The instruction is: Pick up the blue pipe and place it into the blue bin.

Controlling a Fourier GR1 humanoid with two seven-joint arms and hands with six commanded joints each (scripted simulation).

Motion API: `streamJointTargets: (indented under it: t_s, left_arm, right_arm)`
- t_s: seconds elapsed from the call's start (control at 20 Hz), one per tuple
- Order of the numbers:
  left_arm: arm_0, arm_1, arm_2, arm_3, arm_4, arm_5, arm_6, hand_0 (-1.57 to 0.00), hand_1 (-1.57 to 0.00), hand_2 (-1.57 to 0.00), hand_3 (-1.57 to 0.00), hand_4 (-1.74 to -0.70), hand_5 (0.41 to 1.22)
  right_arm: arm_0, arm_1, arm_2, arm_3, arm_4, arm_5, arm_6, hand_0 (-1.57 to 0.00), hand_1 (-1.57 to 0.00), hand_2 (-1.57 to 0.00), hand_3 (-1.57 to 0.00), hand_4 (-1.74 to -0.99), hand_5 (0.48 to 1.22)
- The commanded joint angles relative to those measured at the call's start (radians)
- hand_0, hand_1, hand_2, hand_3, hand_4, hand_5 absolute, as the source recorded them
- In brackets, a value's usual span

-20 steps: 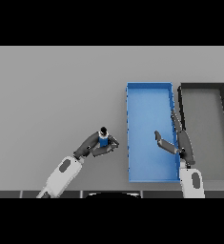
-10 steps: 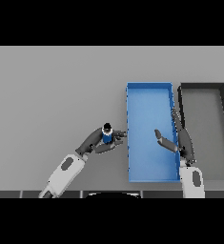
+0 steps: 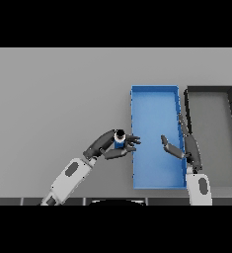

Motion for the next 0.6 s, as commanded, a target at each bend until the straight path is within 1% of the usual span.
streamJointTargets:
  t_s: [0.0,0.15,0.2,0.3,0.4,0.45,0.5,0.55]
  left_arm:
    - [-0.002,0.000,0.007,0.005,-0.003,0.001,0.009,-1.57,-1.57,-1.57,-1.57,-1.47,1.220]
    - [0.008,-0.010,0.010,0.018,-0.015,-0.011,-0.007,-1.57,-1.57,-1.57,-1.57,-1.47,1.220]
    - [0.001,-0.016,0.016,0.023,-0.016,-0.013,0.002,-1.57,-1.57,-1.57,-1.57,-1.47,1.220]
    - [0.009,-0.011,0.020,0.014,-0.025,-0.018,-0.006,-1.57,-1.57,-1.57,-1.57,-1.47,1.220]
    - [0.012,-0.018,0.021,0.019,-0.029,-0.028,0.001,-1.57,-1.57,-1.57,-1.57,-1.47,1.220]
    - [-0.004,-0.025,0.030,0.020,-0.027,-0.031,0.010,-1.57,-1.57,-1.57,-1.57,-1.47,1.220]
    - [0.007,-0.017,0.032,0.009,-0.022,-0.045,-0.002,-1.57,-1.57,-1.57,-1.57,-1.47,1.221]
    - [0.012,-0.018,0.028,0.009,-0.035,-0.043,-0.004,-1.57,-1.57,-1.57,-1.57,-1.47,1.221]
  right_arm:
    - [0.000,-0.005,-0.002,-0.001,0.001,0.000,-0.003,0.00,0.00,0.00,0.00,-1.151,0.643]
    - [0.054,0.019,0.007,-0.045,0.028,-0.040,-0.015,0.00,0.00,0.00,0.00,-1.139,0.643]
    - [0.078,0.031,0.012,-0.066,0.042,-0.058,-0.013,0.00,0.00,0.00,0.00,-1.138,0.643]
    - [0.139,0.057,0.026,-0.118,0.077,-0.100,-0.010,0.00,0.00,0.00,0.00,-1.188,0.643]
    - [0.154,0.071,0.029,-0.139,0.090,-0.121,0.012,0.00,0.00,0.00,0.00,-1.184,0.642]
    - [0.150,0.066,0.025,-0.161,0.078,-0.115,0.011,0.00,0.00,-0.02,0.00,-1.187,0.642]
    - [0.153,0.066,0.014,-0.176,0.006,-0.072,-0.032,0.00,0.00,-0.04,0.00,-1.195,0.648]
    - [0.151,0.064,0.012,-0.198,-0.078,-0.012,-0.042,0.00,-0.01,-0.07,0.00,-1.198,0.641]
